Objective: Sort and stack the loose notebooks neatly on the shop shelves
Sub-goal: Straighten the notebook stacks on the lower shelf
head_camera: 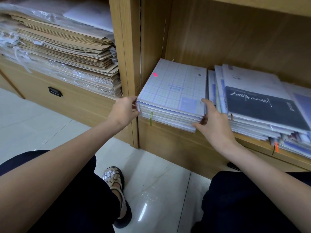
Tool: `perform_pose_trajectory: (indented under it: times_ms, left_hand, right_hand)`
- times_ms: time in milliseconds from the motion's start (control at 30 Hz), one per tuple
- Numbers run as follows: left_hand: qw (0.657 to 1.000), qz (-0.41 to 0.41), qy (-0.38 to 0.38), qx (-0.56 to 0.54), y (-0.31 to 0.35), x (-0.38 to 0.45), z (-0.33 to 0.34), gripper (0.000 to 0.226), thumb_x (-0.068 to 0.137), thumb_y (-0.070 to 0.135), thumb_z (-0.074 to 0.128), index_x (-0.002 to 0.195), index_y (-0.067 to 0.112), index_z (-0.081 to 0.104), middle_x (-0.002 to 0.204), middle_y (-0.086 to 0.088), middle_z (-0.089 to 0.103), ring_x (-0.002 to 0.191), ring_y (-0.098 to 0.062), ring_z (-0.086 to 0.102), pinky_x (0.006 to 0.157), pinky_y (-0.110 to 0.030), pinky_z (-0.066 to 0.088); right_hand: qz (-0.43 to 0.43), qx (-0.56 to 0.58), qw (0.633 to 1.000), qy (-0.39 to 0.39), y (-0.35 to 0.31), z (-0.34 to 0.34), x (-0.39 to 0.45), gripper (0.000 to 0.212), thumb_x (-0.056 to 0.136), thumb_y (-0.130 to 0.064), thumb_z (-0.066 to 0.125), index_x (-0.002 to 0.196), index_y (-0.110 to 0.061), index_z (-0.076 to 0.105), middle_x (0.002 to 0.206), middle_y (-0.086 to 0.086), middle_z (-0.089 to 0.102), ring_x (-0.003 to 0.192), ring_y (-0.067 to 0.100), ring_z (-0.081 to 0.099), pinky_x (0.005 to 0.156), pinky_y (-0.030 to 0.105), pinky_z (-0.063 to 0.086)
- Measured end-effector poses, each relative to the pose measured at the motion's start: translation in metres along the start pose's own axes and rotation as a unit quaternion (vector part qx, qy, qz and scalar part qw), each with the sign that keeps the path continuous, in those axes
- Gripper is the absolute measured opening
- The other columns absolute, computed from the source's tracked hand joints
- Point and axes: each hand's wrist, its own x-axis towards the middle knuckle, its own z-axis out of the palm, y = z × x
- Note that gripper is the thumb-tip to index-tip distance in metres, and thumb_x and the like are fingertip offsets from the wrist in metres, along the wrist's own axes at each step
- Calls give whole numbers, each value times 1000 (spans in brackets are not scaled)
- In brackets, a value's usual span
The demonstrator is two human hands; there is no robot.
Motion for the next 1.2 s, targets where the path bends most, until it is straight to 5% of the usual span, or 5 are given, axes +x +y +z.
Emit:
perform_pose_trajectory:
  times_ms: [300, 600, 1000, 1200]
  left_hand:
    - [997, -70, -3, -43, -5, -13, 8, 23, 81, 4, 68, 104, 4, 67, 97, -10, 70, 92, -20, 66, 85, -25, 48]
    - [997, -68, 17, 20, -5, -11, 12, 16, 82, 7, 65, 98, 4, 65, 91, -12, 70, 88, -28, 65, 82, -43, 53]
    - [996, -72, 36, 44, 3, -9, 7, 16, 82, 11, 68, 97, 4, 67, 94, -14, 70, 91, -28, 64, 81, -39, 51]
    - [995, -100, -14, 18, 3, -10, 8, 25, 81, 4, 66, 104, 1, 58, 97, -16, 67, 92, -31, 62, 82, -40, 51]
  right_hand:
    - [29, 66, 997, 3, 6, 2, -1, 77, 77, -13, 76, 140, -19, 32, 91, 5, 63, 87, 20, 63, 84, 28, 49]
    - [-31, -62, 997, -34, -2, 17, -3, 81, 82, -9, 70, 145, -17, 19, 64, 1, 51, 56, 15, 53, 58, 29, 48]
    - [-23, -55, 998, -18, 0, 16, -3, 81, 81, -14, 72, 145, -21, 23, 62, 4, 55, 57, 15, 55, 62, 24, 46]
    - [-25, -80, 996, -42, -3, 12, -4, 84, 82, -16, 72, 146, -18, 18, 65, 3, 55, 58, 17, 54, 60, 28, 49]
